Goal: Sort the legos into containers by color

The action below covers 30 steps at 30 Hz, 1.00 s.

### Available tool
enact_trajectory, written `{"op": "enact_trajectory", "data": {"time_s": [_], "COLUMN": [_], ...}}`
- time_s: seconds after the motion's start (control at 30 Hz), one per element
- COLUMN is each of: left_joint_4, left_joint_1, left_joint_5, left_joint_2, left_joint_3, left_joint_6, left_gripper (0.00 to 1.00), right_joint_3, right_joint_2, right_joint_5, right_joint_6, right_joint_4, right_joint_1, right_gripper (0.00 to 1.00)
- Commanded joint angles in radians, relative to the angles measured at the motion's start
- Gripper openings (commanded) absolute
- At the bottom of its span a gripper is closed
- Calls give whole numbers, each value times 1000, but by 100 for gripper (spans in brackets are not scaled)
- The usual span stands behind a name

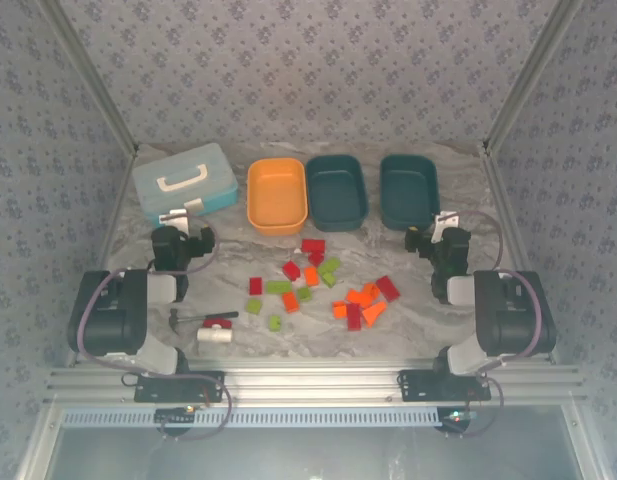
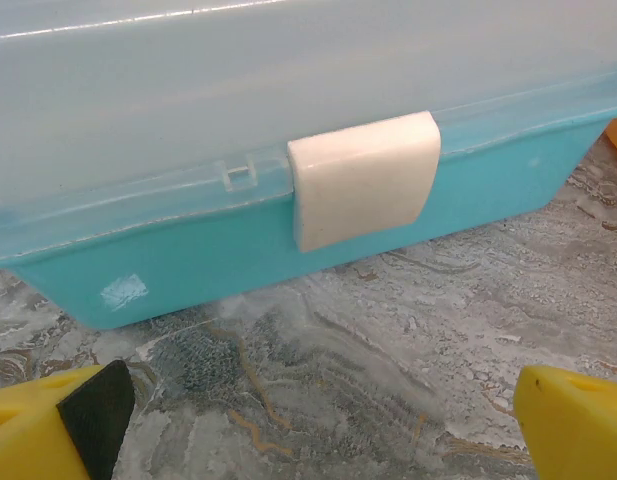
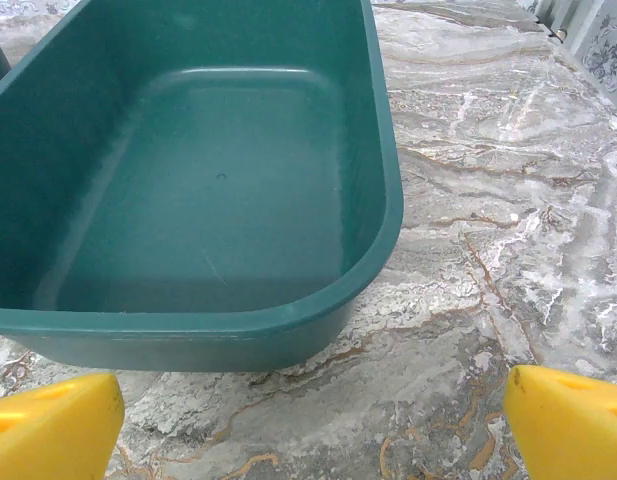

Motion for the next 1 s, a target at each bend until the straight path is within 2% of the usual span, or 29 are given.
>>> {"op": "enact_trajectory", "data": {"time_s": [0.0, 0.6, 0.67, 0.77, 0.8, 0.87, 0.9, 0.97], "left_joint_4": [1, 3, 4, -258, -318, -447, -527, -825], "left_joint_1": [3, 2, -8, -59, -70, -126, -160, -176], "left_joint_5": [10, 9, -24, -130, -113, -155, -198, -230], "left_joint_2": [5, 3, -26, -238, -315, -450, -509, -566], "left_joint_3": [17, 15, 8, 81, 109, 189, 253, 424], "left_joint_6": [9, 10, 11, 22, 14, 18, -1, -187], "left_gripper": [99, 99, 99, 99, 99, 99, 99, 99], "right_joint_3": [24, 20, 30, 181, 240, 353, 449, 647], "right_joint_2": [6, 6, -31, -215, -283, -426, -487, -530], "right_joint_5": [-12, -4, 41, 200, 218, 251, 255, 216], "right_joint_6": [-12, -15, -8, -18, -14, 14, 65, 281], "right_joint_4": [-6, -3, -34, -427, -530, -706, -812, -1080], "right_joint_1": [-11, -5, 3, 55, 76, 130, 159, 158], "right_gripper": [100, 100, 100, 100, 100, 100, 100, 100]}}
